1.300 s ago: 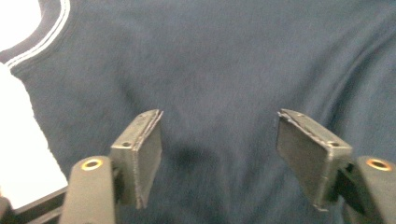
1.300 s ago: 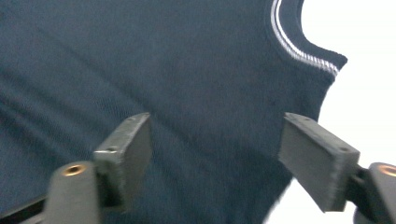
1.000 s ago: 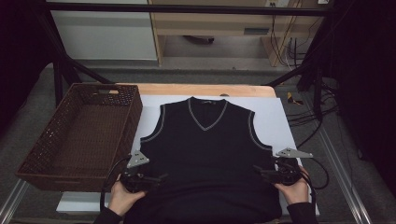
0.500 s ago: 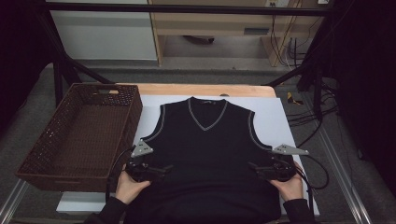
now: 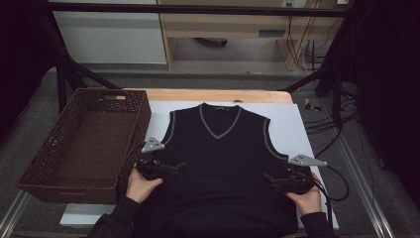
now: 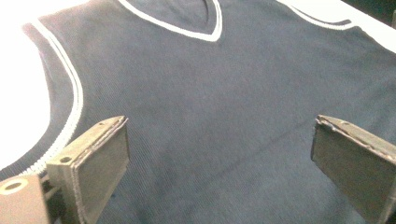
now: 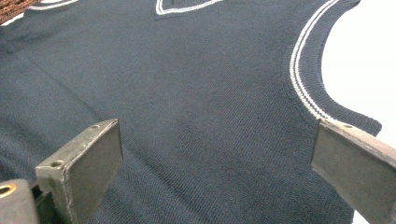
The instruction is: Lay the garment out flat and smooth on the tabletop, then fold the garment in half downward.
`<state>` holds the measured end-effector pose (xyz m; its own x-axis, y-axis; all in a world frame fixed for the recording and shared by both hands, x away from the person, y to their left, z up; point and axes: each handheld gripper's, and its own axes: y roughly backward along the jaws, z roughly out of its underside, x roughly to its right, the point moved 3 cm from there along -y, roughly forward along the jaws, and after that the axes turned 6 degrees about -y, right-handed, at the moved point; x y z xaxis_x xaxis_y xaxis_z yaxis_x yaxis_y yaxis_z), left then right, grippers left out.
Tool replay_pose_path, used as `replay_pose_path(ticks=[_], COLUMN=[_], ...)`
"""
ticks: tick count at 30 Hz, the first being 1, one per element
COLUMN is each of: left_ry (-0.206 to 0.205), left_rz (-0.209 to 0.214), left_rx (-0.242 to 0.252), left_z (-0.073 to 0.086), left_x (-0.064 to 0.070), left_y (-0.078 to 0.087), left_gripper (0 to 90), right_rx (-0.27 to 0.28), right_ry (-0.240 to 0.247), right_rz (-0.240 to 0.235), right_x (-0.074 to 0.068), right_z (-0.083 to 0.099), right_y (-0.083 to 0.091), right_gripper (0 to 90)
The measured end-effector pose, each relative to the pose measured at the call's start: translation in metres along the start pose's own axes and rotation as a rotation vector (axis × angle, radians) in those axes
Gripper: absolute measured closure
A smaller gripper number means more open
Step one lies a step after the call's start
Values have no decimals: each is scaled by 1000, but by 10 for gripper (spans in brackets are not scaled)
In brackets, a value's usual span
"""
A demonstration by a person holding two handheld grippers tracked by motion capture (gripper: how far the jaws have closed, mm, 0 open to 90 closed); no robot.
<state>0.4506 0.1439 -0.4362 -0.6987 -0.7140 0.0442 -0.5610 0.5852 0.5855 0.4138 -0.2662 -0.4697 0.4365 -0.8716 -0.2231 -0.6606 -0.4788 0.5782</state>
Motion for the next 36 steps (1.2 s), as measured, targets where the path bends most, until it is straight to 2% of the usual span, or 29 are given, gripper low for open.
replay_pose_path(ticks=[2, 4, 6, 12, 20, 26, 34, 36], left_ry=[-7, 14, 10, 22, 36, 64, 67, 56], left_rz=[-14, -13, -23, -47, -67, -74, -99, -111], left_rx=[0, 15, 22, 13, 2, 1, -27, -40], left_z=[-5, -10, -13, -19, -24, -30, -37, -38], left_x=[-5, -9, -13, -23, -29, -33, -44, -47], left_y=[-1, -2, -4, -12, -27, -37, -49, -51], left_gripper=[36, 37, 46, 48, 46, 44, 47, 50], right_rx=[0, 2, 3, 0, -6, -5, -3, -3], right_ry=[3, 4, 3, 6, 9, 7, 9, 6], right_rz=[0, -1, -1, 3, 4, 4, 4, 4], right_x=[-1, -1, -1, -2, -2, -2, -2, -2], right_z=[0, 0, 0, 1, 2, 2, 2, 2], right_y=[0, 0, 0, 1, 1, 2, 2, 3], right_gripper=[26, 24, 24, 20, 20, 20, 20, 20])
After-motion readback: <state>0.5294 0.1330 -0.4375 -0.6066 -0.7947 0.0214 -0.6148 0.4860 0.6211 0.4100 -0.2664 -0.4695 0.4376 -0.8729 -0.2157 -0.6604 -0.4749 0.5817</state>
